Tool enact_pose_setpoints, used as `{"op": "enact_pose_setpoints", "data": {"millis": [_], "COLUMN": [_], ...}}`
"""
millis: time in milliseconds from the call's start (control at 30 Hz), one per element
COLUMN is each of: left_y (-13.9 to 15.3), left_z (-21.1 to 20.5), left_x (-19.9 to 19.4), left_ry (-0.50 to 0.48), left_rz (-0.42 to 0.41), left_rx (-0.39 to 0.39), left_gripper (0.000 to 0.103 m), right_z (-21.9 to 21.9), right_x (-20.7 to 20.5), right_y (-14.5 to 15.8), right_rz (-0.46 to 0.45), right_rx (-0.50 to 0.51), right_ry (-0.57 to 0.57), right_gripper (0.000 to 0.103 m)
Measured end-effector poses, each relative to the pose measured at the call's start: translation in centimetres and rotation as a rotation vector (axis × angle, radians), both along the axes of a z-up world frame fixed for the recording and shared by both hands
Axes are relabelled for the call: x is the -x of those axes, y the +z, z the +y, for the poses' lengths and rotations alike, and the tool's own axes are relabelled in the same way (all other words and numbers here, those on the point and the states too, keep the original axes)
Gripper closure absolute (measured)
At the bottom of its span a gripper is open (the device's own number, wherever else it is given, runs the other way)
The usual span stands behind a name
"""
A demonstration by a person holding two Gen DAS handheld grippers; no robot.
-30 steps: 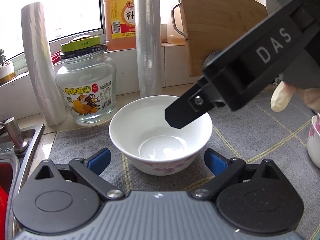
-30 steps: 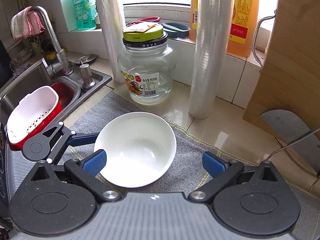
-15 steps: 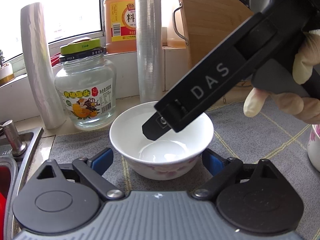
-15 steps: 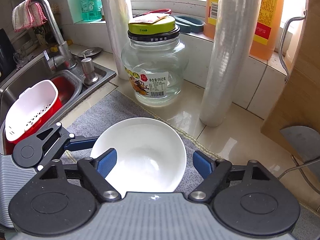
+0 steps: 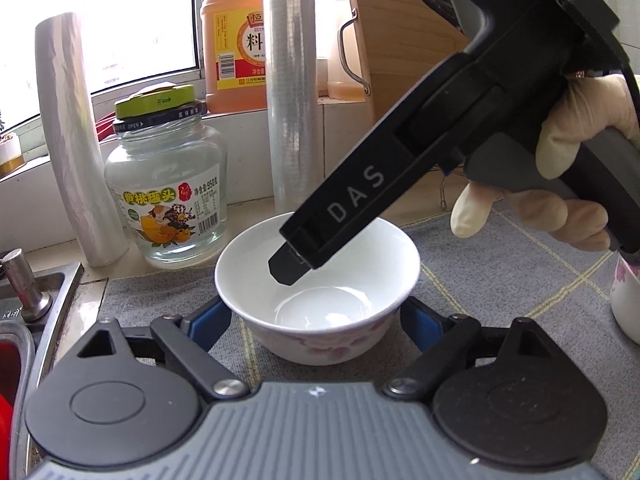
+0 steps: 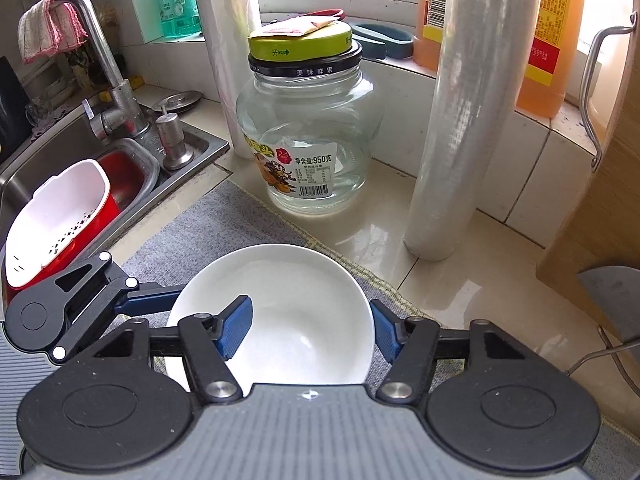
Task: Organize plates and bowls
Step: 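Lift the bowl with the right tool and carry it over the nested bowls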
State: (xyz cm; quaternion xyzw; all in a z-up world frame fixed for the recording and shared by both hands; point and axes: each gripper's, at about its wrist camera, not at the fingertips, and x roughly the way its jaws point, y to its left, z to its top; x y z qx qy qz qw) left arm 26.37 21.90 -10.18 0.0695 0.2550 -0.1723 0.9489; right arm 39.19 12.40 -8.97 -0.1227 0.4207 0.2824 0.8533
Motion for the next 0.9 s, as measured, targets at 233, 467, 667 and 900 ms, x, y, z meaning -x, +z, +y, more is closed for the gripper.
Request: {"op": "enact_pose_setpoints", "data": {"millis": [233, 467, 667, 900], "left_y": [0.2, 0.8, 2.1, 3.4], "left_z": [0.0, 0.1, -0.1, -0.5], "left_x": [0.0, 0.4, 1.3, 3.6], "left_ry": [-0.003, -0.016, -0.041, -0.093], "left_rz": [0.013, 0.018, 0.039, 0.064], "left_rx": [-0.006, -0.024, -0.039, -0.039], "left_gripper": [0.012, 0.012, 0.012, 0.012], "right_z": [0.1, 0.1, -0.2, -0.8], "right_x": [0.0, 0.7, 2.1, 4.9], "right_y": [0.0, 0.7, 1.7, 2.9], "right_rz": [0.000, -0.005, -0.007, 0.003], "right_rx": [0.001, 0.000, -0.012, -0.011], "right_ry": [0.000, 0.003, -0.010, -0.061], "right_gripper": [0.035, 0.035, 0.035, 0.035]}}
